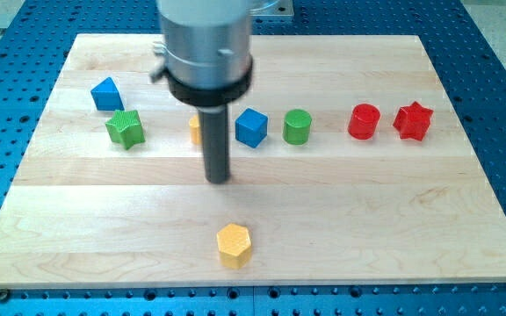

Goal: Move the yellow heart parallel to the right of the green star

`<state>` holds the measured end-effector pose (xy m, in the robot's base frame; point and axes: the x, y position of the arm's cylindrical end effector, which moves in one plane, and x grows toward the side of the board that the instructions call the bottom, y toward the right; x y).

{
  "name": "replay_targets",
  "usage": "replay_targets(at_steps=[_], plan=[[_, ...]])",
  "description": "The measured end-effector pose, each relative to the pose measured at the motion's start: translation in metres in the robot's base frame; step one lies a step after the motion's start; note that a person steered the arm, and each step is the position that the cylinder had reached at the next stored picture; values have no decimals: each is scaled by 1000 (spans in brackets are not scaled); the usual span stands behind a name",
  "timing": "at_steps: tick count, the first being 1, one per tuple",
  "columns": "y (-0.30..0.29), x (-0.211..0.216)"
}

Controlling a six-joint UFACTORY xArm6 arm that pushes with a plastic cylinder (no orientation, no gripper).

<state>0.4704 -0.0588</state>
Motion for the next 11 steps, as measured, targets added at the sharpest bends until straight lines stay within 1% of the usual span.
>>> replay_targets(at_steps=[1,2,3,4,5,6,7,8,9,11], plan=[[1,-60],[26,-108],[55,-107],[42,-148],[43,-174],[-11,-137],[11,-88],[13,-123],[13,-106],[21,-106]])
